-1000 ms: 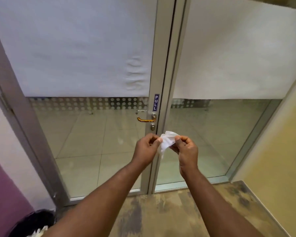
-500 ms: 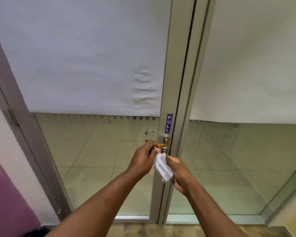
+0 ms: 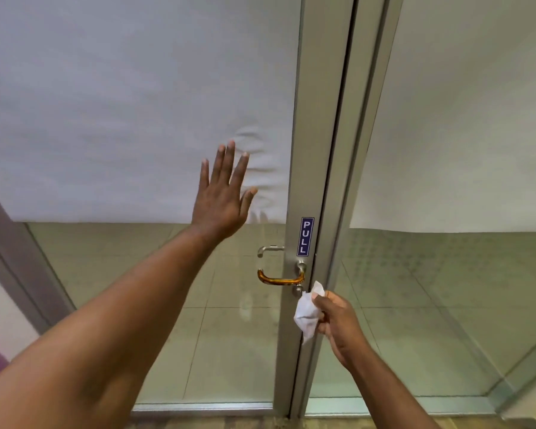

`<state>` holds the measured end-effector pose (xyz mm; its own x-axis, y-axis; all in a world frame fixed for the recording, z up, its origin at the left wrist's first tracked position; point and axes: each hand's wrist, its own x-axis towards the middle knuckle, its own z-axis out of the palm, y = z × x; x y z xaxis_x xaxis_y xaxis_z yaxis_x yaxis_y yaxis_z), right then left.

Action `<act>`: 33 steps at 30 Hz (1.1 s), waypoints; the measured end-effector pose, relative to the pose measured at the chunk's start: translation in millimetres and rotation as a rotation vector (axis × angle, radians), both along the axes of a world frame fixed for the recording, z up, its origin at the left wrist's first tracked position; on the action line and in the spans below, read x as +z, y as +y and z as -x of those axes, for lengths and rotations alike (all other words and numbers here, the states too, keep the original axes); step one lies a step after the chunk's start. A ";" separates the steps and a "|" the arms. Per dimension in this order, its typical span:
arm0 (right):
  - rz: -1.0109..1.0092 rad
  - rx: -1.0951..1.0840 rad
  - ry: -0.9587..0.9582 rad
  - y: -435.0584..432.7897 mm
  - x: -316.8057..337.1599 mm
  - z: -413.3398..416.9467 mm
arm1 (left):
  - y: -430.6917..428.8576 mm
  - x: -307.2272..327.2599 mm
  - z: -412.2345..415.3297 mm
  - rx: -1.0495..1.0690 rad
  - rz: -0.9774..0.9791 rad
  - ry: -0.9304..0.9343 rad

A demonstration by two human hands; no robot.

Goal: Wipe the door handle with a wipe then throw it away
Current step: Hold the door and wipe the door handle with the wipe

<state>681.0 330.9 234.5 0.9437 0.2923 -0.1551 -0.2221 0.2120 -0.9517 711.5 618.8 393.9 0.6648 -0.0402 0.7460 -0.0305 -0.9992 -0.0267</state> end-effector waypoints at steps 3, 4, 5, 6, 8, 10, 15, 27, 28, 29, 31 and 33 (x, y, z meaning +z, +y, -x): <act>0.120 -0.078 -0.040 -1.6 -11.7 -18.6 | 17.2 7.0 -33.0 0.055 -0.065 -0.021; 0.163 -0.117 -0.055 -0.5 -14.6 -25.5 | 22.7 7.3 -44.1 0.077 -0.085 -0.026; 0.210 -0.161 -0.073 0.8 -17.7 -32.1 | 27.4 7.2 -53.8 0.094 -0.100 -0.029; 0.264 -0.206 -0.102 2.1 -20.1 -37.7 | 31.7 7.0 -61.3 0.100 -0.115 -0.034; 0.381 -0.278 -0.184 6.3 -25.6 -49.1 | 42.4 5.2 -75.9 0.089 -0.134 -0.046; 0.450 -0.332 -0.270 11.1 -29.7 -57.2 | 51.8 2.3 -86.4 0.076 -0.155 -0.073; 0.524 -0.394 -0.354 34.8 -39.3 -73.8 | 62.6 -6.7 -106.3 0.087 -0.197 -0.134; 0.962 -0.190 -0.673 68.6 -70.0 -105.4 | 68.0 -10.1 -123.5 0.138 -0.259 -0.263; 1.032 -0.154 -0.732 68.5 -70.9 -102.4 | 67.8 -10.0 -124.3 0.139 -0.261 -0.273; 1.093 -0.119 -0.800 67.7 -72.0 -99.6 | 68.0 -9.9 -124.9 0.143 -0.267 -0.283; 1.135 -0.078 -0.878 64.7 -74.1 -97.0 | 68.3 -9.5 -125.5 0.151 -0.276 -0.293; 1.102 -0.089 -0.809 62.3 -75.1 -98.9 | 68.8 -9.4 -125.6 0.156 -0.275 -0.295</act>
